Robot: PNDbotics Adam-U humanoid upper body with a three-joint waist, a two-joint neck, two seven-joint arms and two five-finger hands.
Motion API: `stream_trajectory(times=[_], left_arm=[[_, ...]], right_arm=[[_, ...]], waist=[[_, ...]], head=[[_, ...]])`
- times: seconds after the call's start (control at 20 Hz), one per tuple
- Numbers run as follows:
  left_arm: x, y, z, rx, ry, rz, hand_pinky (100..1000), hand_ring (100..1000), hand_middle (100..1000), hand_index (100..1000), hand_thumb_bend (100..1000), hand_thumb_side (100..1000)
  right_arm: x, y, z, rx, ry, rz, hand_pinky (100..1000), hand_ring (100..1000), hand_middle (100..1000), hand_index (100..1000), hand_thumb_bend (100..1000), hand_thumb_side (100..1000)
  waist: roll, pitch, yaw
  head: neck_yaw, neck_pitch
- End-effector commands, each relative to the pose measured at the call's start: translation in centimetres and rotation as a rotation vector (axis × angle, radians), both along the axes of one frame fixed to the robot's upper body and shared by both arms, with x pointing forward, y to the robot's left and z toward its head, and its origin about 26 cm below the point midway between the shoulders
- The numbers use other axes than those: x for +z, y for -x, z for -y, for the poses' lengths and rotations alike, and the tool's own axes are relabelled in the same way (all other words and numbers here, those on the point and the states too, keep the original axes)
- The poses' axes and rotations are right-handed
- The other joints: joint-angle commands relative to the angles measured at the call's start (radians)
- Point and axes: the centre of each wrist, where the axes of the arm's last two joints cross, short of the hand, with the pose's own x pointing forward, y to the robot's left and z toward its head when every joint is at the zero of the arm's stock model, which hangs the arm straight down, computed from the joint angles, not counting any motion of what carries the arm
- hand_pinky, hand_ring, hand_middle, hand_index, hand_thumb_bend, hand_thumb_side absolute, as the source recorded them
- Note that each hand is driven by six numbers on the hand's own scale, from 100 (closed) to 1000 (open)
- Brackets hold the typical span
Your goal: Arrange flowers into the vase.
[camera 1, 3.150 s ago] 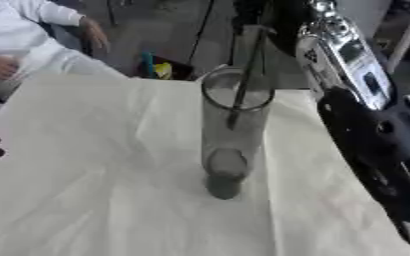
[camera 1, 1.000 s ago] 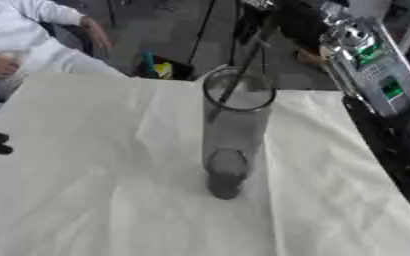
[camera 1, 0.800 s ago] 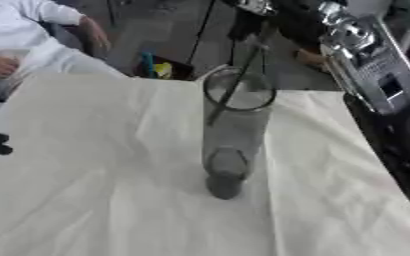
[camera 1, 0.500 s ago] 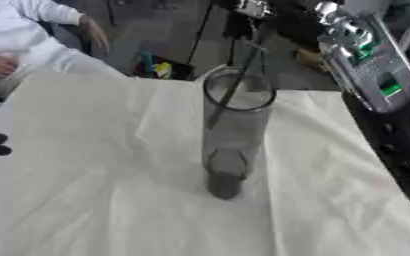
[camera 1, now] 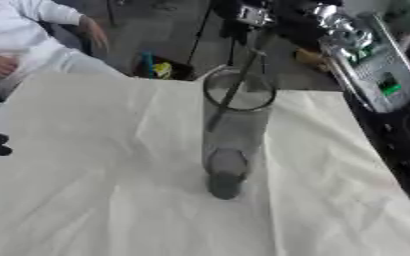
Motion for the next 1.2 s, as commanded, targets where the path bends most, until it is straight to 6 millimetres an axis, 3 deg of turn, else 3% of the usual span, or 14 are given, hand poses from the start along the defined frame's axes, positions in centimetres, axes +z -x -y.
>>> stream_trajectory(times=[0.05,0.9,1.2], left_arm=[[0.56,0.20,0.05,-0.008,-0.018,0.021,534,582,724,850,100,974],[0.69,0.17,0.01,-0.018,-0.033,0.019,535,585,728,849,100,973],[0.69,0.17,-0.01,-0.019,-0.035,0.018,535,585,729,849,100,973]], right_arm=[[1.63,0.44,0.51,-0.003,0.039,0.034,833,800,406,656,512,832],[1.78,-0.16,1.01,0.044,0.143,-0.010,913,893,534,757,540,843],[1.43,-0.21,1.12,0.057,0.180,0.003,960,932,624,833,580,952]], waist=[[-0.013,-0.008,0.001],[-0.019,-0.017,0.004],[-0.017,-0.019,0.003]], head=[[0.002,-0.009],[0.004,-0.012],[0.005,-0.016]])
